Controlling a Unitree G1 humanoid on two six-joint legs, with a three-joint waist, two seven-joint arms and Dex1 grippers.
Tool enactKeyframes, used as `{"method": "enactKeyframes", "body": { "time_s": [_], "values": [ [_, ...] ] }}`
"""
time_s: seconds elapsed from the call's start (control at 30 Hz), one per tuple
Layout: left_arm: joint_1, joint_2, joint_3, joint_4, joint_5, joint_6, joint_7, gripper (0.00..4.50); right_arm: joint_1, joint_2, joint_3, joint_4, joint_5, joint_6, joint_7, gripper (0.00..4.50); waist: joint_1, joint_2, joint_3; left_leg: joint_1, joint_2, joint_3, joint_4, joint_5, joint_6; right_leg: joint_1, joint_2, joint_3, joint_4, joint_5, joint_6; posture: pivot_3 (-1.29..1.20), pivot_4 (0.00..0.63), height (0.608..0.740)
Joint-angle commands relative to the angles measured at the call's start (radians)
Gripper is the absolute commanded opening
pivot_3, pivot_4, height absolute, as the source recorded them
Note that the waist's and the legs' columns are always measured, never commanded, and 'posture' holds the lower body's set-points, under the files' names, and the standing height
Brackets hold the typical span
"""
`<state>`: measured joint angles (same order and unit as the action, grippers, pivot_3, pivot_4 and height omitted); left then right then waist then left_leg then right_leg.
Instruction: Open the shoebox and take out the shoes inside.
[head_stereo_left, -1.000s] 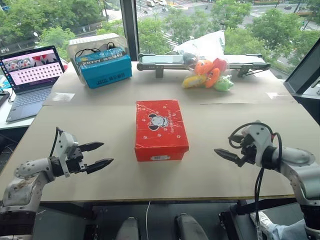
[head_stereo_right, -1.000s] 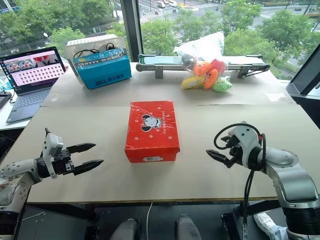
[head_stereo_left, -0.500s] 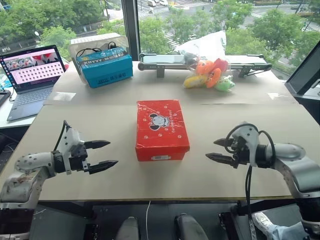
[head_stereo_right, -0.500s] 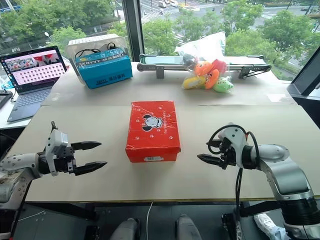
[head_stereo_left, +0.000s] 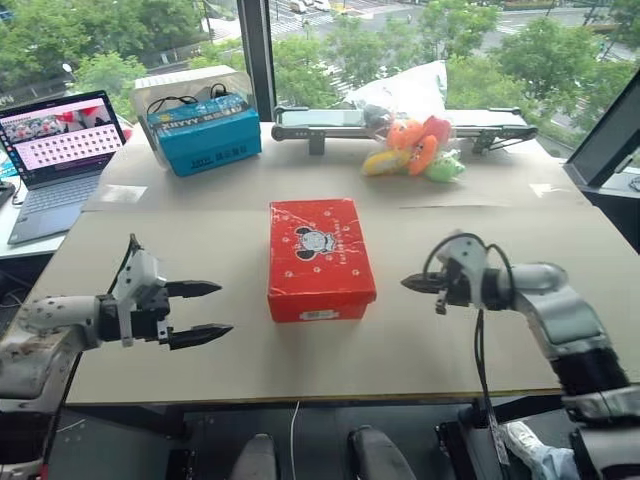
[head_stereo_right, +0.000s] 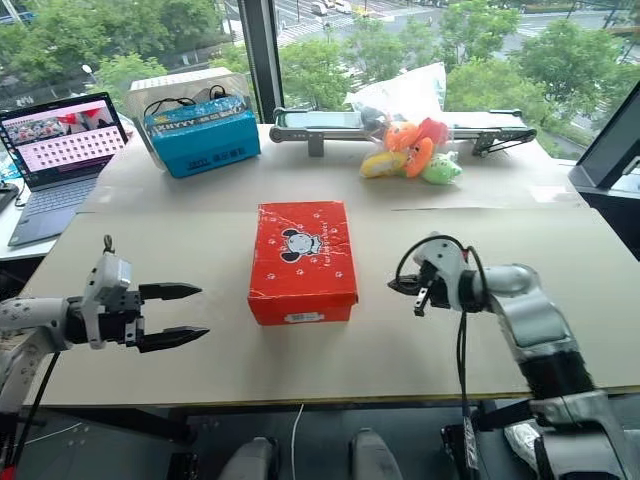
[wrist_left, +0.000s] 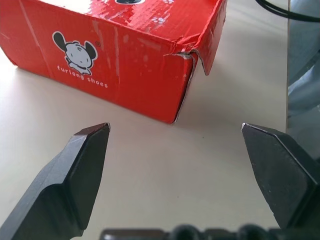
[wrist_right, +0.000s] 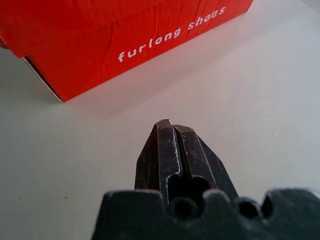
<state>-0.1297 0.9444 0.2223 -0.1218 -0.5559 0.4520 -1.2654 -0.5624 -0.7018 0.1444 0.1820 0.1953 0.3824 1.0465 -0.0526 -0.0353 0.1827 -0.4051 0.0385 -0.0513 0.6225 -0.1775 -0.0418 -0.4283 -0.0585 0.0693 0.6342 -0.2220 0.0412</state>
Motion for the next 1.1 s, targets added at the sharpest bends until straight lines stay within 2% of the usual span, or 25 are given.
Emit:
{"method": "enactKeyframes", "body": {
  "time_s": [0.03,0.27,0.83,1.03,1.1],
  "values": [
    [0.013,0.036,0.05,-0.004,-0.015,0.01,-0.016,4.5,-0.06,0.022,0.011,0.064,-0.032,-0.068,0.013,0.05,0.001,0.001,0.001,0.0,0.0,0.0,0.001,0.0,0.0,0.0,0.0,0.0,0.0,0.0,0.0,0.0,0.15,0.701],
    [0.04,0.035,0.087,-0.03,-0.026,0.022,0.0,4.5,-0.16,0.105,0.049,0.138,-0.056,-0.104,0.039,0.05,0.004,0.0,0.002,0.0,0.0,0.0,0.006,0.0,0.0,-0.001,0.0,0.0,0.008,0.0,0.0,0.0,0.15,0.701],
    [0.046,0.034,0.106,-0.053,-0.046,0.041,0.032,4.5,-0.265,0.152,0.002,-0.045,0.047,0.047,0.078,0.05,-0.001,0.0,0.002,-0.001,0.0,0.0,0.007,0.0,0.0,-0.004,0.0,0.0,0.012,0.0,-0.001,0.0,0.15,0.701],
    [0.047,0.05,0.135,-0.06,-0.061,0.062,0.028,4.5,-0.37,0.208,0.019,-0.05,0.068,0.067,0.074,0.05,-0.01,0.001,0.002,-0.003,0.0,0.0,0.007,0.0,0.0,-0.007,0.0,0.001,0.013,0.0,-0.001,0.0,0.15,0.701],
    [0.065,0.059,0.161,-0.075,-0.073,0.075,0.026,4.5,-0.435,0.258,0.023,-0.026,0.076,0.062,0.06,0.05,-0.016,0.001,0.002,-0.003,0.0,0.0,0.007,0.0,0.0,-0.007,0.001,0.0,0.014,-0.001,-0.001,0.0,0.15,0.701]
  ]
}}
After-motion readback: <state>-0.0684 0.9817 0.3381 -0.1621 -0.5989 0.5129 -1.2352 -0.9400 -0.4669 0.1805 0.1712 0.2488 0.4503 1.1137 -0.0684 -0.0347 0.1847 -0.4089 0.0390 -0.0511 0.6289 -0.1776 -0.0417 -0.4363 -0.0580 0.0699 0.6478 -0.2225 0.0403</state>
